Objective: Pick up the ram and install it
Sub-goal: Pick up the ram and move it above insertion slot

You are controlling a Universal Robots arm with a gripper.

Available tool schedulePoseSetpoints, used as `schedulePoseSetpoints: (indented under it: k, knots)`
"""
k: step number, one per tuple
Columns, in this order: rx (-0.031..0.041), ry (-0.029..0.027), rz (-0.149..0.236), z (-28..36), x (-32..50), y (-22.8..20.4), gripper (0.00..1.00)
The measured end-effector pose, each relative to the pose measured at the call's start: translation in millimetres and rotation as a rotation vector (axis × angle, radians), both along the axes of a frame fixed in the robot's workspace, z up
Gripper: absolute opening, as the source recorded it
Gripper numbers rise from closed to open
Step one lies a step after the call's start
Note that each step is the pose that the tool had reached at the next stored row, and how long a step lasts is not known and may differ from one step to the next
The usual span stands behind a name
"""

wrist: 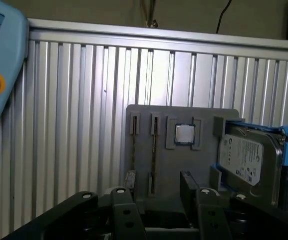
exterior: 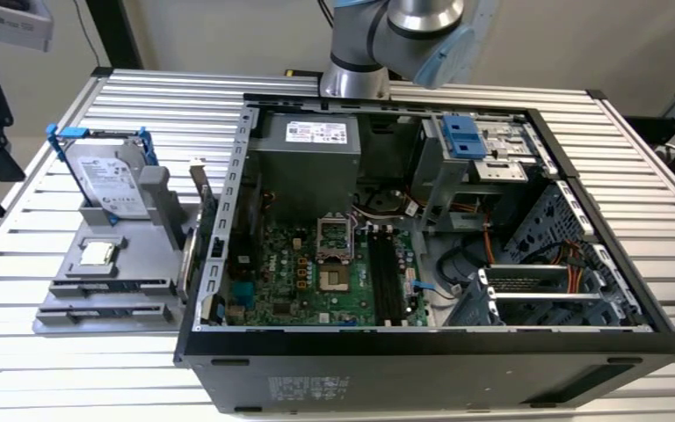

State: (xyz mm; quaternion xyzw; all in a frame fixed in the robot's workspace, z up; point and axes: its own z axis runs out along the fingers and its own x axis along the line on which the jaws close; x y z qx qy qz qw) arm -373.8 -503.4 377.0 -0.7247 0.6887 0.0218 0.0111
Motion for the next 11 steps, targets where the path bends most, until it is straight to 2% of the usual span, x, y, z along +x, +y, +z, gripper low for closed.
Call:
schedulePoseSetpoints:
  k: [3, 11]
  knots:
    - [-0.0001, -0.0037, 0.000, -2.5, 0.0, 0.0, 1.00]
    - [0.0001, -0.0041, -0.003, -11.7, 6.1, 0.0, 1.00]
